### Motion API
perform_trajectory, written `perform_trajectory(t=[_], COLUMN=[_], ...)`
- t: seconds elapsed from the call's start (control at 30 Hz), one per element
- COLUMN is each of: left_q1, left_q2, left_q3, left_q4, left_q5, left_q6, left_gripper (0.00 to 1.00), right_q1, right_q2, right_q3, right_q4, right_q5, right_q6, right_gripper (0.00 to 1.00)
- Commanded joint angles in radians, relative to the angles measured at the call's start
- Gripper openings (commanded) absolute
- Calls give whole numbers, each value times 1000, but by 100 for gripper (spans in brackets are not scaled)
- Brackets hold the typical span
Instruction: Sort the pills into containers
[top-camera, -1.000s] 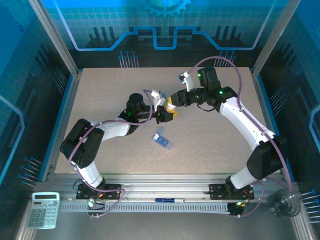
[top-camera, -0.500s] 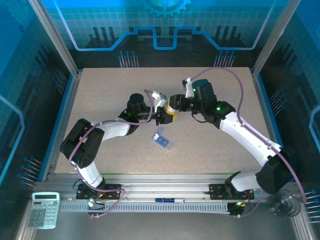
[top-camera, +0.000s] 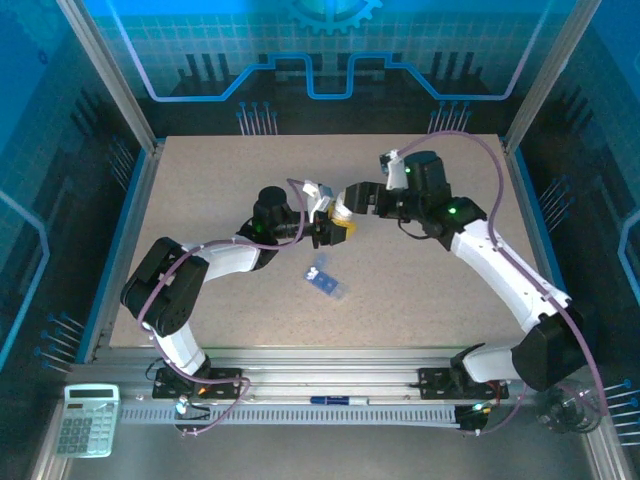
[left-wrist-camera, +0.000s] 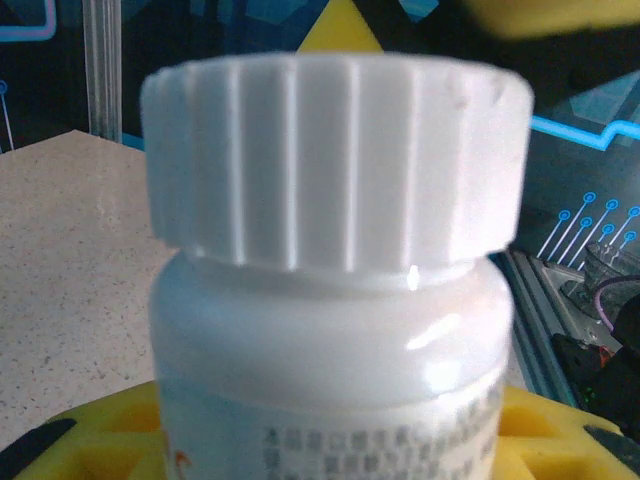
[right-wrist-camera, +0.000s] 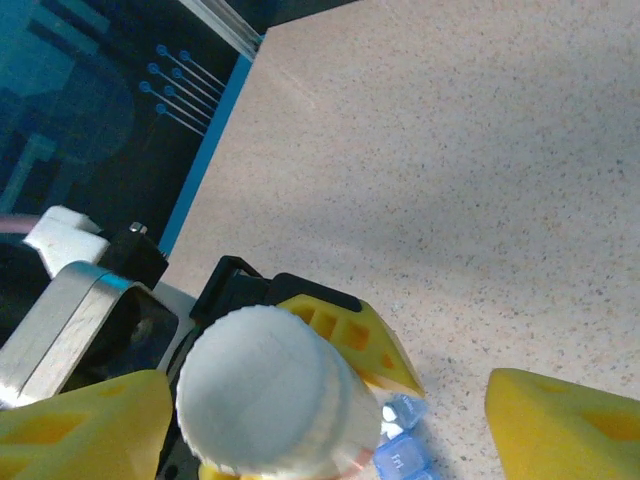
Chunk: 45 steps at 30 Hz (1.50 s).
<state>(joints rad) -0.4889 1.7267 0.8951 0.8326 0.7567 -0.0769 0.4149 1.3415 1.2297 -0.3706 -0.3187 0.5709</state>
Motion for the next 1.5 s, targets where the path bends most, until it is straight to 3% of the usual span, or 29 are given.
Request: perform_trajectory(t=[0.0, 0.2, 0.73, 0.9, 1.0, 1.2, 1.33, 1.47], left_q1=[0, 2, 1, 2, 2, 1, 1, 1], left_q2=[-13, -24, -32, -35, -36, -35, -27, -23], left_q3=[23, 15, 20, 20, 19, 16, 19, 21], left_q4=[57, 47, 35, 33, 32, 34, 47, 51], left_q5=[0, 1, 1, 1, 1, -1, -3, -3], left_q6=[10, 17, 20, 20, 22, 23, 13, 14], left_gripper=[0, 0, 0, 0, 0, 0, 0, 0], right_q1=[-44, -57, 11, 19, 22, 26, 60, 143], right_q2=[-26, 41, 190, 211, 215, 187, 136, 85], right_q3=[51, 120, 280, 286, 285, 239, 148, 50], right_q4=[-42, -87, -231, -243, -244, -212, -147, -105], right_q5=[-172, -251, -168, -147, -133, -68, 34, 225], right_q6=[-155, -370, -475, -475, -469, -380, -213, -19], right_gripper=[83, 82, 73, 63, 52, 32, 30, 28])
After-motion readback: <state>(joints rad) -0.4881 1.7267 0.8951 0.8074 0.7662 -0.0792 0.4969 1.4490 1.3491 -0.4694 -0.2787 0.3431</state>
